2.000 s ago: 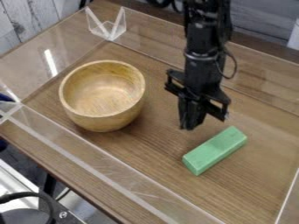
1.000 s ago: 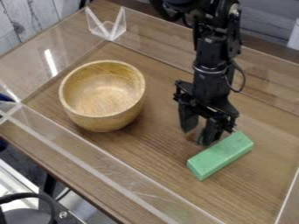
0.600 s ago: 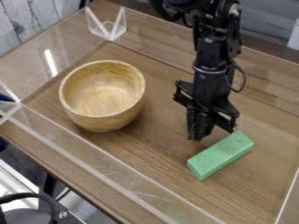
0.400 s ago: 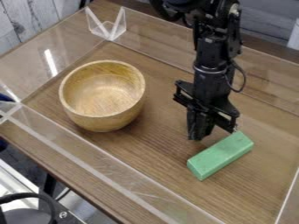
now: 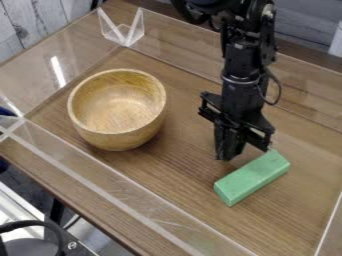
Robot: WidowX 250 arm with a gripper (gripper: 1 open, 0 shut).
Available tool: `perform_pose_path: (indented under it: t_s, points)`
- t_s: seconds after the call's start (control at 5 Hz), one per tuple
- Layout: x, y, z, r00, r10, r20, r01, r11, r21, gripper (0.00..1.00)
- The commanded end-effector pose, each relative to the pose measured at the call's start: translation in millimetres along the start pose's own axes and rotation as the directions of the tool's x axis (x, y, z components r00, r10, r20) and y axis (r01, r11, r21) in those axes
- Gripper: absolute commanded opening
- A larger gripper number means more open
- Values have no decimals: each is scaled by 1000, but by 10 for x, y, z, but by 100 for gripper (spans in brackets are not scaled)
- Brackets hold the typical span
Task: Remove the green block from inside the brown bowl and put it on the table
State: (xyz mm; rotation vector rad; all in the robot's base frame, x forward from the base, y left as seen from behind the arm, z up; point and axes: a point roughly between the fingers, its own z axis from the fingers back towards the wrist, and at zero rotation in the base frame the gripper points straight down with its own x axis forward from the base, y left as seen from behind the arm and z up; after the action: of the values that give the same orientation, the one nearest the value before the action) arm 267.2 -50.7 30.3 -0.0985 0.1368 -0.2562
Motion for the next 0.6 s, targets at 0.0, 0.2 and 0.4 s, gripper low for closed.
perform_pose_path:
  t_s: [0.0, 0.2, 0.4]
  points:
    - [98, 19, 184, 997, 3, 73, -4, 1000, 8, 0]
    - [103, 25, 194, 997, 8, 78, -9, 1000, 6, 0]
    - [108, 30, 203, 997, 12, 82, -13, 1000, 4, 0]
